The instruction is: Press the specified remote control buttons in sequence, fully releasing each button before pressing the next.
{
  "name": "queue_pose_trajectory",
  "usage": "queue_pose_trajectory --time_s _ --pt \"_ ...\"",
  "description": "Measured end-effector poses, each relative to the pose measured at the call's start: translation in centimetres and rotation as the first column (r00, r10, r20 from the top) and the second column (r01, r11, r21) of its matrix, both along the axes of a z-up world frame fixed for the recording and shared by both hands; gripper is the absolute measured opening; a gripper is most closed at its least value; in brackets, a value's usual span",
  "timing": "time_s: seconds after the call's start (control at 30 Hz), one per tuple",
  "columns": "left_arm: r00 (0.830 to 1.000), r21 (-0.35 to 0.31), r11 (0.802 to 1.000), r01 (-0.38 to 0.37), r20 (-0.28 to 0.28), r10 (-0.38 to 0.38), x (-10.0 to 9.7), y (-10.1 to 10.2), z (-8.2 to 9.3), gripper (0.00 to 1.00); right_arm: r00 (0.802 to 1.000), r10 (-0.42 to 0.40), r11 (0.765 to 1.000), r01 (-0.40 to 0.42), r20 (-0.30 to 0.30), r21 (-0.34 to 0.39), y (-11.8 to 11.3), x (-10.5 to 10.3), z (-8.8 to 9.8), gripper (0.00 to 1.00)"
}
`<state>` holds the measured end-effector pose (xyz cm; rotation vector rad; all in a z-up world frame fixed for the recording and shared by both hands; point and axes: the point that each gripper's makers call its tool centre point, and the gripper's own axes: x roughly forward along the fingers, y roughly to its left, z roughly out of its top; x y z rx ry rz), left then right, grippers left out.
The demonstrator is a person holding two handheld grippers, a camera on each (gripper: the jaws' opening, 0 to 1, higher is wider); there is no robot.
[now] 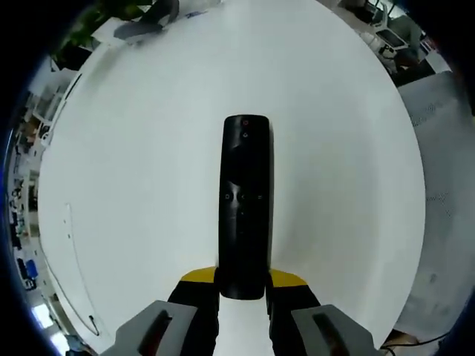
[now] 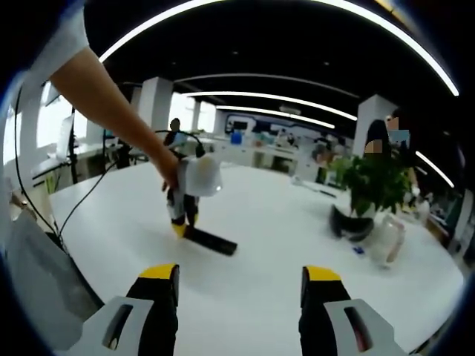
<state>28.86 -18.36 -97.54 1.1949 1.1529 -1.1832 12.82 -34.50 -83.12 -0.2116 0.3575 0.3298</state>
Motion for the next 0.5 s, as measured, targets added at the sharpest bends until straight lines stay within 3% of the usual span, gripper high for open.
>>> queue_pose_trajectory --time_s 0.5 --pt "1.000 -0.004 1.000 -0.015 0.001 0.015 -2.7 -0.3 0.1 0.23 1.000 0.017 1.000 -0.017 0.001 0.000 0.1 -0.4 0.0 0.64"
